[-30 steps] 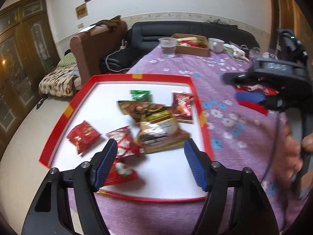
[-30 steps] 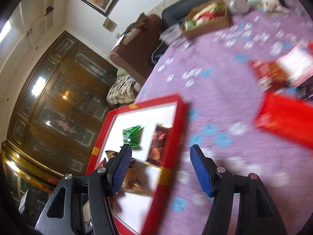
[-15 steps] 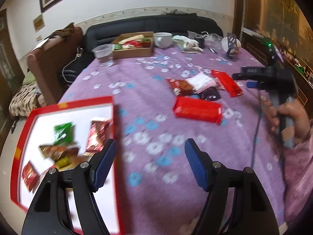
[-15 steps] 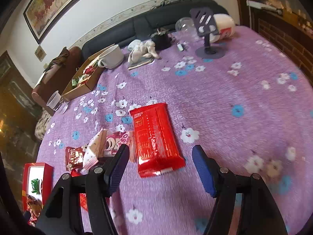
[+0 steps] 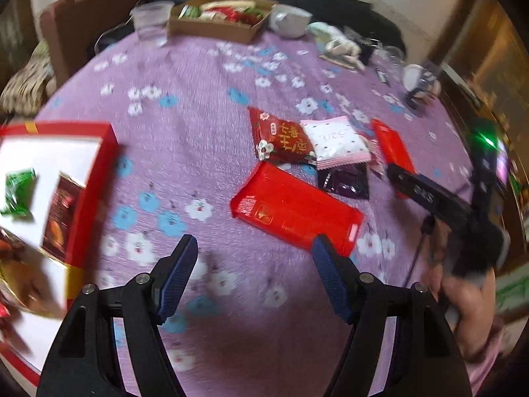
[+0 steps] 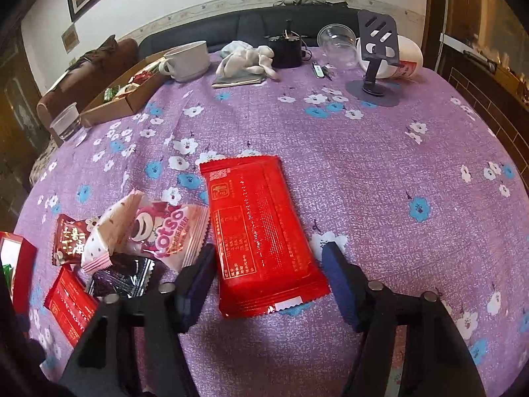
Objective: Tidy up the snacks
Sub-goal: 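Grasp a large red packet with the left tool while the right tool grasps another red packet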
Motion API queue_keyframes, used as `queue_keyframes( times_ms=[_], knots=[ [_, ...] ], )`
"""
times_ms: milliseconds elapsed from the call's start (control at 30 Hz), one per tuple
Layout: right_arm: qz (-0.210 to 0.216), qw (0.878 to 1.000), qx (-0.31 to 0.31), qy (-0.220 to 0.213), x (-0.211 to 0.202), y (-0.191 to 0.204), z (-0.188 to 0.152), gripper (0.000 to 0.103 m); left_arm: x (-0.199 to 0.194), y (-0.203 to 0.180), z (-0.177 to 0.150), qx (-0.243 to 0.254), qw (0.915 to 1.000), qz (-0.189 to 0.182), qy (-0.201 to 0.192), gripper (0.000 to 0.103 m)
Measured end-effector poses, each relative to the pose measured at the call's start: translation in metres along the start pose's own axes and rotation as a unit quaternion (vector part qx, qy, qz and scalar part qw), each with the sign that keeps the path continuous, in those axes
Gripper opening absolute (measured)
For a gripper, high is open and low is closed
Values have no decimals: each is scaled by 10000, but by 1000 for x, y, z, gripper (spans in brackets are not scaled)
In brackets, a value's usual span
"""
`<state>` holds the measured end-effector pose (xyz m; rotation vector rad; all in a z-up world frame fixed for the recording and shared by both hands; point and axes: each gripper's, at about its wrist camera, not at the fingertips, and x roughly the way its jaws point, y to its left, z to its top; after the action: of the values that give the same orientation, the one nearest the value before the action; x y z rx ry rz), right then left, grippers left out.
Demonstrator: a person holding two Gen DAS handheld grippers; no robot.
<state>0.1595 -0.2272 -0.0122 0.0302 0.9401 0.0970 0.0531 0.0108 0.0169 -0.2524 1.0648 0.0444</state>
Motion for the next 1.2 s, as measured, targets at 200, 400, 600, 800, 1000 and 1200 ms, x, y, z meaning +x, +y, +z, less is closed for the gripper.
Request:
queue_keyframes(
  times_ms=[200, 400, 600, 800, 1000, 1200],
  knots=[
    [84, 9999, 64, 86, 1, -3, 3, 59, 19, -12, 9, -645, 9976, 253, -9, 71],
    [209, 9996, 154, 140, 1, -6, 3, 60, 37, -31, 20, -868, 9948, 536, -51, 77],
    [322, 9991, 207, 199, 1, -9, 4, 60, 49, -47, 27, -655, 9941, 870, -17, 88],
    [223, 9995, 72, 197, 1, -4, 3, 60, 56, -61, 20, 131, 9955, 940, -82, 96],
    [239, 9995, 48, 204, 1, -5, 3, 60, 53, -53, 20, 714, 9944, 777, 73, 98],
    [320, 9992, 49, 231, 0, -6, 3, 60, 42, -31, 12, 1671, 9829, 360, 680, 98]
  ],
)
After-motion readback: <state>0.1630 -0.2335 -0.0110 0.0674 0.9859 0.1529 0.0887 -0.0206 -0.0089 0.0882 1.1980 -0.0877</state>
